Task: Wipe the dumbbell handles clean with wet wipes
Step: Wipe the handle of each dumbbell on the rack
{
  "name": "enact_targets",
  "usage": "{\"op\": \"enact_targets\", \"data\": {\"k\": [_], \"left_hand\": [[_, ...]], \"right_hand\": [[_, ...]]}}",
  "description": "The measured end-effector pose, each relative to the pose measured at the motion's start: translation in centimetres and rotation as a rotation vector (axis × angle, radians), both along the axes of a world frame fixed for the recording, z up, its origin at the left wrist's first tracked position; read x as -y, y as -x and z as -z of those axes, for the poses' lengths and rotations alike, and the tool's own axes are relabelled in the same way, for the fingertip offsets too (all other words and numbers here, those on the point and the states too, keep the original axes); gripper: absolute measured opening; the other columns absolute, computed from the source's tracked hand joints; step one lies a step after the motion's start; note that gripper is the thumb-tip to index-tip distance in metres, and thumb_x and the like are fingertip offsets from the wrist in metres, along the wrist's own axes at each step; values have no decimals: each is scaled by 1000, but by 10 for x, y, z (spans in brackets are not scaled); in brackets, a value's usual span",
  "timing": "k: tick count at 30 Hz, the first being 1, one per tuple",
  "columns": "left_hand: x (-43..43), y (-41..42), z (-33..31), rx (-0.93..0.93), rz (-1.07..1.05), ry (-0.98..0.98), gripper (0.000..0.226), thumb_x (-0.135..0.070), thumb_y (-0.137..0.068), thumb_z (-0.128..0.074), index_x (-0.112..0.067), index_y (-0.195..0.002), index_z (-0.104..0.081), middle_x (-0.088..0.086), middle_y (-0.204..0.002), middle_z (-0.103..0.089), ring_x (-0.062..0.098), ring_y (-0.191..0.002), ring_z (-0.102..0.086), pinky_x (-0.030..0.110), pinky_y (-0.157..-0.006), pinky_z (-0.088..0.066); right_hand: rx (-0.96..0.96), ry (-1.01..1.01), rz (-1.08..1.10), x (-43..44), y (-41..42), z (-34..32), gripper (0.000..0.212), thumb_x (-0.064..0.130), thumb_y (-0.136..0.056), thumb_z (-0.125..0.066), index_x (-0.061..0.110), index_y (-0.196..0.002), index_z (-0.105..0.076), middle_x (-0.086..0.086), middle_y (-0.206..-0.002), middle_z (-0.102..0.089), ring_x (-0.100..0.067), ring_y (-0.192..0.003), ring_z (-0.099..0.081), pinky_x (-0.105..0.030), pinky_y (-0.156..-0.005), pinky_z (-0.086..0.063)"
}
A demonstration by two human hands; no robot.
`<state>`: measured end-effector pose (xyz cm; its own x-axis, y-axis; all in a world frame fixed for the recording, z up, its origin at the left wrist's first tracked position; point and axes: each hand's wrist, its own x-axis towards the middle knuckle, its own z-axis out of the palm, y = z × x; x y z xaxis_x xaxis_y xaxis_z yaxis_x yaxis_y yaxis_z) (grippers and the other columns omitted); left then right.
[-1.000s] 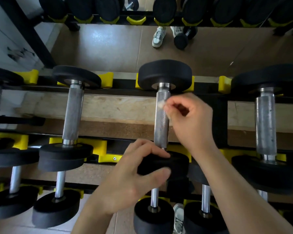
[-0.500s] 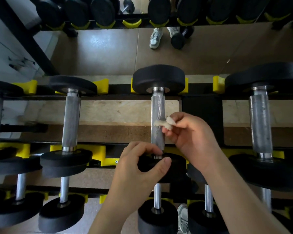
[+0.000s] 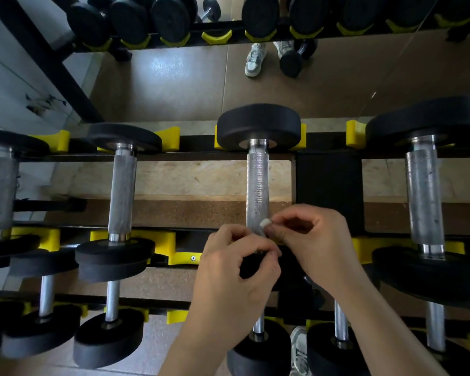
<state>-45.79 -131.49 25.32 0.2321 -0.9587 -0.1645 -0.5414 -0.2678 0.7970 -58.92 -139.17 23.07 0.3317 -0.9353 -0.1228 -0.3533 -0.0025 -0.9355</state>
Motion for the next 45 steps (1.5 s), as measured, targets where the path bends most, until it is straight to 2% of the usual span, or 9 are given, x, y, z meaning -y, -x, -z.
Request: {"op": "enact_targets", "data": {"k": [5, 10, 15, 20, 24, 29, 35, 40, 45], "left_hand": [[-2, 9, -1, 24, -43, 44, 26, -52, -75, -47, -40, -87, -66, -26, -102, -49, 3, -103, -51, 27, -82, -50], [4, 8, -4, 18, -77, 24, 21, -45, -78, -55, -44, -98, -61, -24, -104, -50, 0, -104, -52, 17, -80, -47], [27, 4, -2, 198, -73, -34, 60, -30, -81, -71, -38, -133, -43, -19, -103, -51, -10, -102, -45, 0, -75, -37], [50, -2, -4, 182, -100, -62, 68, -36, -84, -69, -38, -143, -35, -15, -103, -52, -6, -97, -48, 7, -74, -41], [68, -6, -10, 102, -130, 54, 59, -23, -88, -63, -45, -138, -40, -10, -106, -57, 5, -99, -55, 29, -86, -52], [86, -12, -9, 222, -74, 278, 40, -9, -94, -56, -31, -126, -62, -13, -111, -56, -10, -96, -53, 2, -81, -40], [102, -14, 3, 331, -120, 451, 15, -15, -88, -67, -14, -100, -76, -8, -97, -68, -8, -91, -52, -3, -77, -36], [111, -12, 0, 341, -170, 396, 7, -19, -83, -72, -17, -88, -77, -6, -87, -69, 5, -76, -61, 9, -68, -40], [79, -17, -11, 389, 82, 142, 10, -34, -82, -72, -25, -85, -76, -10, -79, -66, 6, -70, -61, 25, -63, -51]], "right_hand": [[52, 130, 172, 44, -23, 1, 20, 10, -85, -69, 29, -86, -66, 13, -83, -66, -3, -80, -65, -24, -75, -56], [5, 106, 41, 7, -10, 1, 19, 6, -83, -69, 24, -85, -70, 12, -86, -66, -2, -83, -64, -18, -76, -53], [-35, 298, 311, 49, -36, 2, 14, 11, -84, -70, 22, -91, -72, 8, -87, -69, -2, -81, -64, -19, -75, -54], [34, 266, 524, 56, -56, -5, 10, 14, -83, -72, 19, -91, -73, 17, -79, -66, 4, -74, -62, -3, -70, -45], [223, 59, 627, 54, -62, -10, 7, 19, -80, -76, 25, -82, -71, 18, -71, -66, 5, -74, -64, -11, -69, -51], [289, -21, 586, 51, -73, -16, 17, 7, -80, -72, 22, -74, -65, 9, -69, -66, -3, -67, -63, -17, -63, -51], [373, -105, 647, 55, -58, -14, 15, 9, -81, -73, 23, -77, -71, 9, -72, -70, -1, -72, -66, -13, -65, -52], [138, 9, 457, 49, -47, -11, 14, 14, -85, -70, 29, -87, -70, 17, -79, -69, 6, -80, -64, -9, -72, -50], [-1, -60, 171, 22, -14, -10, 16, 13, -83, -72, 28, -81, -70, 15, -75, -69, 5, -77, -64, -9, -69, -50]]}}
